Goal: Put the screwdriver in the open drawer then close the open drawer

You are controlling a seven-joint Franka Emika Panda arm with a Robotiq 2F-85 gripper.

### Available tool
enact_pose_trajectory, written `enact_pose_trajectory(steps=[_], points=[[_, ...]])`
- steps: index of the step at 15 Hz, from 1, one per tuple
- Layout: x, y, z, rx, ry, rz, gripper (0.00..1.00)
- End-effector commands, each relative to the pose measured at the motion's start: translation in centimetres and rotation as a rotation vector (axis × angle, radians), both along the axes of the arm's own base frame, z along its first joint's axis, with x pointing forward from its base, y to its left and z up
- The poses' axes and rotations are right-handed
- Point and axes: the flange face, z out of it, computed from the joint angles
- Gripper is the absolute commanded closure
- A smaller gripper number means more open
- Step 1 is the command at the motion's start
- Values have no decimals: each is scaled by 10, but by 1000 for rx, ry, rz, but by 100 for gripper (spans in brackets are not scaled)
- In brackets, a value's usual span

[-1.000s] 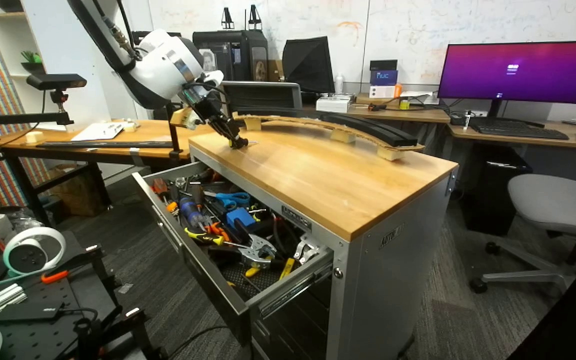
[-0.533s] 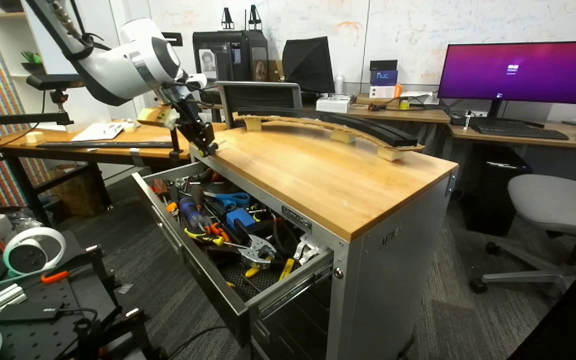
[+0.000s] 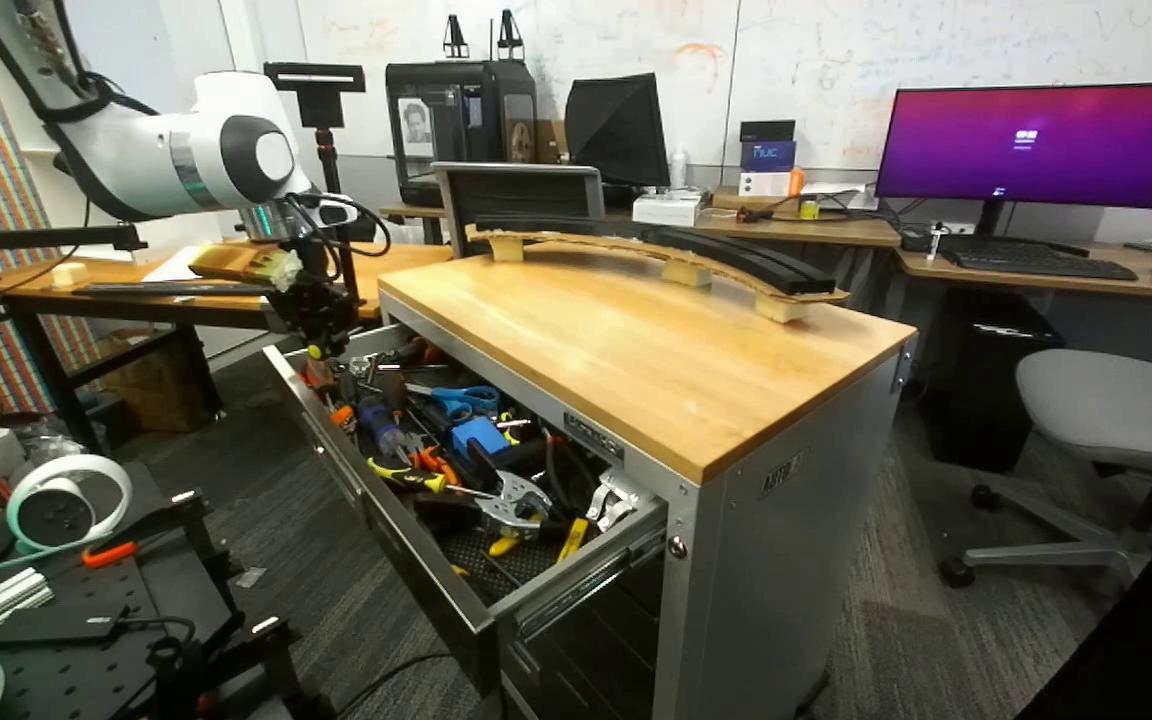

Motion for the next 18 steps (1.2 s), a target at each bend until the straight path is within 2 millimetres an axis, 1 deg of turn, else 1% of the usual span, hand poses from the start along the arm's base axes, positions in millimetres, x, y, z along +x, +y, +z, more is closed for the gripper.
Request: enact_pose_trajectory(steps=[1, 2, 3, 5, 6, 7, 8, 9, 10, 11, 12, 13, 14, 17, 18], points=[[-2, 9, 11, -15, -43, 41, 39], [-3, 9, 10, -25, -48, 49, 36], [-4, 7, 9, -46, -48, 55, 27], [-13, -4, -2, -111, -4, 64, 12], [-22, -13, -13, -147, 49, 56, 5], [-31, -22, -21, -186, 95, 40, 0], [-44, -33, -32, -221, 163, 7, 0], [-51, -44, -39, -260, 186, -43, 0], [-56, -52, -48, -277, 230, -81, 0], [-61, -59, -58, -294, 275, -122, 25], [-63, -61, -63, -294, 299, -151, 26], [-64, -63, -67, -289, 326, -171, 33], [-64, -64, -70, -276, 314, -188, 43], [-63, -56, -71, -257, 288, -231, 66], [-63, -55, -69, -252, 275, -241, 71]])
